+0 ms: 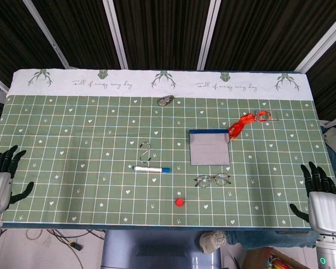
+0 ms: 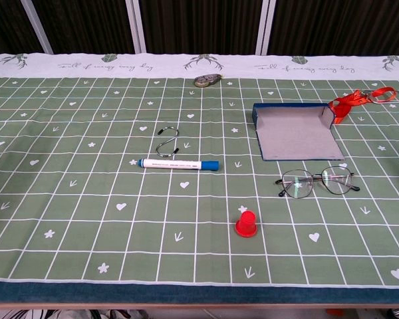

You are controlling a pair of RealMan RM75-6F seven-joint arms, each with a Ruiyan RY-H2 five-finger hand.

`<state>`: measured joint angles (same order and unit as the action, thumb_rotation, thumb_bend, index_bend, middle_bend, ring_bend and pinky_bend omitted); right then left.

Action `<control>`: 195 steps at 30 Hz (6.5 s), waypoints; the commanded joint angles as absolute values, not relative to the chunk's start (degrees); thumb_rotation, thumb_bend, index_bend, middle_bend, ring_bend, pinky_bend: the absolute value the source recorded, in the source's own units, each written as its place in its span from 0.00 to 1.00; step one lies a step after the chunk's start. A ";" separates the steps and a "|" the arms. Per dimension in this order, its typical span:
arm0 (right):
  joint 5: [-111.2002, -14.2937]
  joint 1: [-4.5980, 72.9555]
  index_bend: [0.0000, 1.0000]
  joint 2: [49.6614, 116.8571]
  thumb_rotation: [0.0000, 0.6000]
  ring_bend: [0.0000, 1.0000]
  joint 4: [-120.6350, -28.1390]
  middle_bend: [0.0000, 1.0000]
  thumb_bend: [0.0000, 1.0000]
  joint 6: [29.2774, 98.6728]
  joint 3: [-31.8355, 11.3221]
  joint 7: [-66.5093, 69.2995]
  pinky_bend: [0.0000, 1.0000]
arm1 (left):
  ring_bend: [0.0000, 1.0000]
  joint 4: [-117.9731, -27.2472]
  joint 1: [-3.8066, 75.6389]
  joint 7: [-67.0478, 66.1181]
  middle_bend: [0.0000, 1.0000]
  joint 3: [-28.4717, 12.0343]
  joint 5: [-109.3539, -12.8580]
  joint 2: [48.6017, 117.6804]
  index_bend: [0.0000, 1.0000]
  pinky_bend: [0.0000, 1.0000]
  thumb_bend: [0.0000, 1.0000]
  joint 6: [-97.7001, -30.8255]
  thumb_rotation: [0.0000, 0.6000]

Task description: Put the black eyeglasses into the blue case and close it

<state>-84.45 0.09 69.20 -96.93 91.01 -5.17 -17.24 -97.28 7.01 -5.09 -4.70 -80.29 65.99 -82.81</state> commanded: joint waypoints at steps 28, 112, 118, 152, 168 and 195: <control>-84.40 0.57 0.00 67.36 1.00 0.07 -97.97 0.00 0.12 88.00 -3.85 -13.92 0.19 | 0.00 -97.48 6.59 -5.33 0.00 -4.60 -80.90 66.20 0.09 0.00 0.29 -83.94 1.00; -47.49 36.85 0.57 87.91 1.00 0.07 -90.92 0.01 0.43 55.47 -9.50 -32.88 0.19 | 0.00 -98.57 7.45 -4.80 0.00 -5.72 -76.97 65.25 0.08 0.00 0.29 -81.43 1.00; -47.00 37.52 0.61 88.49 1.00 0.08 -90.00 0.02 0.53 55.55 -9.48 -32.78 0.19 | 0.00 -98.67 7.45 -4.58 0.00 -5.77 -76.82 65.16 0.08 0.00 0.29 -81.35 1.00; -42.98 46.71 0.64 86.46 1.00 0.08 -80.49 0.00 0.51 50.36 -15.22 -32.20 0.18 | 0.00 -98.34 7.25 -5.67 0.00 -6.22 -76.43 65.82 0.09 0.00 0.29 -82.56 1.00; -43.10 51.61 0.64 92.72 1.00 0.08 -64.77 0.00 0.51 42.13 -15.38 -27.58 0.18 | 0.00 -98.29 7.27 -6.01 0.00 -6.53 -75.74 66.03 0.09 0.00 0.29 -82.56 1.00; -41.74 54.00 0.12 96.14 1.00 0.03 -58.02 0.00 0.42 41.08 -15.44 -26.08 0.18 | 0.00 -98.23 7.27 -5.89 0.00 -6.63 -75.31 65.77 0.09 0.00 0.29 -82.32 1.00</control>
